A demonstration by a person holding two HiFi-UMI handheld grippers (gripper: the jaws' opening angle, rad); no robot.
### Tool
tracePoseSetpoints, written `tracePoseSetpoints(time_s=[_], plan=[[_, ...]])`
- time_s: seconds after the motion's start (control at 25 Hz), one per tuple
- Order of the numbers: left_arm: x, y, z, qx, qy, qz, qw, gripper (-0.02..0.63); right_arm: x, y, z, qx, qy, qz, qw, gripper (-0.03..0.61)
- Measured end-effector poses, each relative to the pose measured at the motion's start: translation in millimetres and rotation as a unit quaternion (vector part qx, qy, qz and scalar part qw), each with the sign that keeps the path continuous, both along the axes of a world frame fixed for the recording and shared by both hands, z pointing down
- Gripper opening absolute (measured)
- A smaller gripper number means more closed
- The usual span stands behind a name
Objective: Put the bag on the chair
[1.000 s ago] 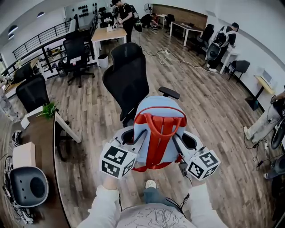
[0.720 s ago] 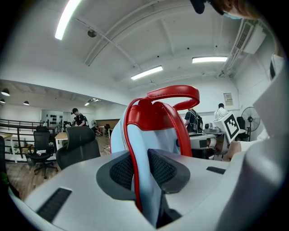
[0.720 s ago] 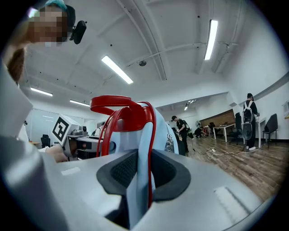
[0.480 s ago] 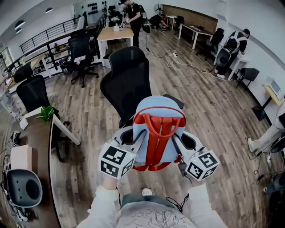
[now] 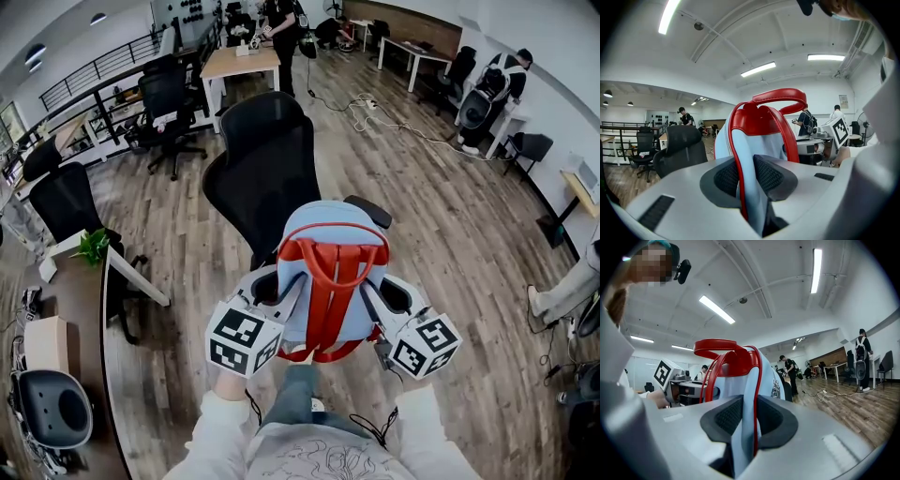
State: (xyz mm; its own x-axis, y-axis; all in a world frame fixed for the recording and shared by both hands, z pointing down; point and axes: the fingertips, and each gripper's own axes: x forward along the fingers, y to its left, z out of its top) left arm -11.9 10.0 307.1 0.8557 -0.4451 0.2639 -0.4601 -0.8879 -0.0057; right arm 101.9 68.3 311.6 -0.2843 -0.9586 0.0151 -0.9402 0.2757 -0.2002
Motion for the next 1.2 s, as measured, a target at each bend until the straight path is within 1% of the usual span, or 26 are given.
tracePoseSetpoints(time_s=[0.32, 0.72, 0.88, 1.2], plan=[[24.3, -65.9, 8.4, -0.003, 0.002, 0.008, 1.0000, 0.089, 23.0, -63.1, 7.5, -0.001, 0.003, 0.011, 1.000, 0.089], [63.0, -167.6, 12.8, -0.010, 0.002, 0.026, 0.9996, 0.089, 59.5, -160.3, 10.7, -0.008, 0.004, 0.029, 1.000, 0.089], [76.1, -201.8, 21.8, -0.018, -0.002, 0.033, 0.9993, 0.089, 72.4, -194.1, 19.7, -0.018, 0.000, 0.037, 0.999, 0.089], [88.4, -264.8, 56.5, -0.048, -0.014, 0.047, 0.9976, 0.089, 82.8, -254.3, 53.8, -0.052, -0.009, 0.049, 0.997, 0.089]])
